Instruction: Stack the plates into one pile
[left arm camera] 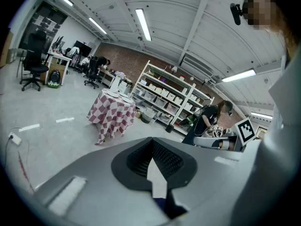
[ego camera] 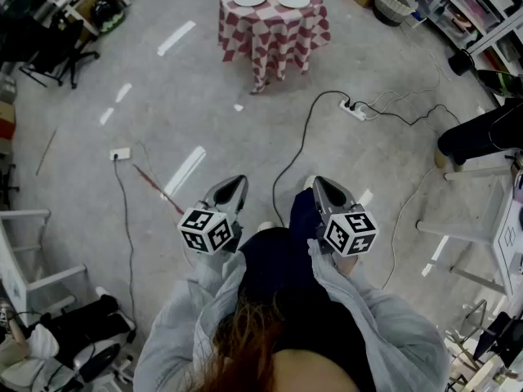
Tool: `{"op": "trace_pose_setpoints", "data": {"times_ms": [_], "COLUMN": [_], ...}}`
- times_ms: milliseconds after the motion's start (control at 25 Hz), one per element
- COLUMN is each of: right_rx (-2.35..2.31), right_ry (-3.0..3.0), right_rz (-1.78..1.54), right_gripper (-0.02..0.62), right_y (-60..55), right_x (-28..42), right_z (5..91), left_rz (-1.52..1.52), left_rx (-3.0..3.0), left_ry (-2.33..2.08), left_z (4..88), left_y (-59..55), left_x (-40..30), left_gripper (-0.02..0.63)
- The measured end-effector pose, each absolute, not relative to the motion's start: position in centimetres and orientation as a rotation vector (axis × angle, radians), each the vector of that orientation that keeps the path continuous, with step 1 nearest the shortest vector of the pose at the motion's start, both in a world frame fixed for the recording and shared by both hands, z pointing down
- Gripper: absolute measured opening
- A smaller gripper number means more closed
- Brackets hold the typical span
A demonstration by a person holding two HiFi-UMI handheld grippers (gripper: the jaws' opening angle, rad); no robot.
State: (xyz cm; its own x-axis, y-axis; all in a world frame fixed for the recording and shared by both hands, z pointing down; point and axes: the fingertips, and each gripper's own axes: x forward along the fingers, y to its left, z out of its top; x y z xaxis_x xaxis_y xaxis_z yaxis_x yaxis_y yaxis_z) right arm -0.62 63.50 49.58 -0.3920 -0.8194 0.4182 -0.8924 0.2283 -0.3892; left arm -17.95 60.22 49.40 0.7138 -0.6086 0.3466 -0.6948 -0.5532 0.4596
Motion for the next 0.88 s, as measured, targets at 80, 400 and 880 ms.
{"op": "trace_pose_setpoints", "data": {"times_ms": [80,400,880], "right_rx": [1.673,1.711,1.726], "right_ry": [-2.362,-2.349,-2.436], "right_rz": [0.903,0.879,0.803], "right_gripper": [0.002,0.002,0.01], "right_y": [65.2,66.9,63.5], "right_x": [-0.4,1.6,6.3], "right_z": [49.2,48.0,46.8], "left_rz": [0.198,0.223,0.204], "left_rx": [2.35,2.416,2.439], "left_ry": [-0.983,-0.975,-1.048], "left_z": [49.0,47.5,46.7], "left_y": [61.5,63.4,61.2], "left_x": [-17.7,-15.6,-11.4], "left_gripper": [0.015,0.015,0.015]}}
